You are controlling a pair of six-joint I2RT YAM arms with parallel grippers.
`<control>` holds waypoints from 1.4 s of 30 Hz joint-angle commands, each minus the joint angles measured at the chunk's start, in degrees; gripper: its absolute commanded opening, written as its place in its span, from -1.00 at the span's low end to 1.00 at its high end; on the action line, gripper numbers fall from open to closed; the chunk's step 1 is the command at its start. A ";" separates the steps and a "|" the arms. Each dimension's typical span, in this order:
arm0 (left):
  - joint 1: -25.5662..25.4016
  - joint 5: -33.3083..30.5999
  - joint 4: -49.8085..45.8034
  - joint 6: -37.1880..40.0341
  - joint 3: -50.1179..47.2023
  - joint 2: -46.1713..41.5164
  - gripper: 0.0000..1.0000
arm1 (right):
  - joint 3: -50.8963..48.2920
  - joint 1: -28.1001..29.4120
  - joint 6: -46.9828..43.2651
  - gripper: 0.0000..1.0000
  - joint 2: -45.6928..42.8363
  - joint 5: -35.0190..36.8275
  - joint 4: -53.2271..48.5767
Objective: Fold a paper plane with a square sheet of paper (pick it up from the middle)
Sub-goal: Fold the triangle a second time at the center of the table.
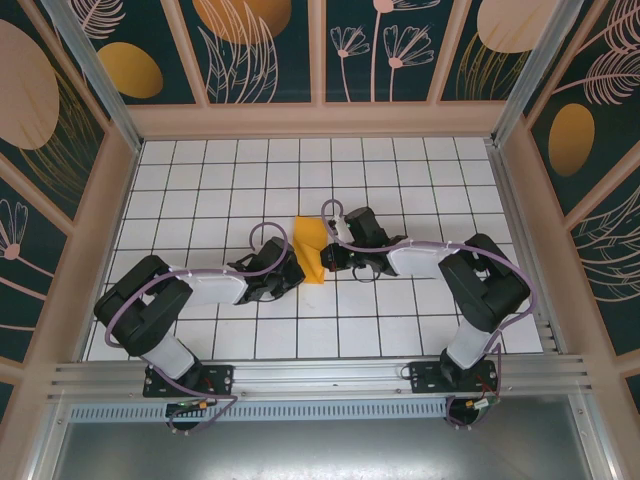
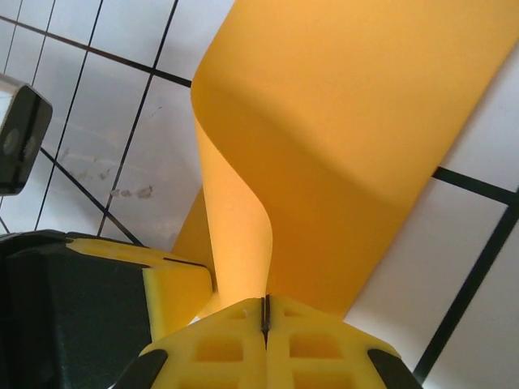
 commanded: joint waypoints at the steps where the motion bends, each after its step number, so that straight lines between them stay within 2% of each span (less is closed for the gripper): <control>1: 0.16 -4.50 -10.00 8.19 -1.24 -0.48 -0.82 | 2.55 0.70 -3.38 -0.91 -0.44 -1.58 -2.25; 11: 0.19 -6.72 -13.57 15.57 0.03 -2.04 -0.82 | 8.04 1.40 -7.44 -0.90 3.98 -1.07 -7.48; 42: 0.21 -5.18 -12.90 16.20 0.77 -0.36 -0.80 | 10.85 1.32 -8.58 -0.89 10.31 0.08 -7.74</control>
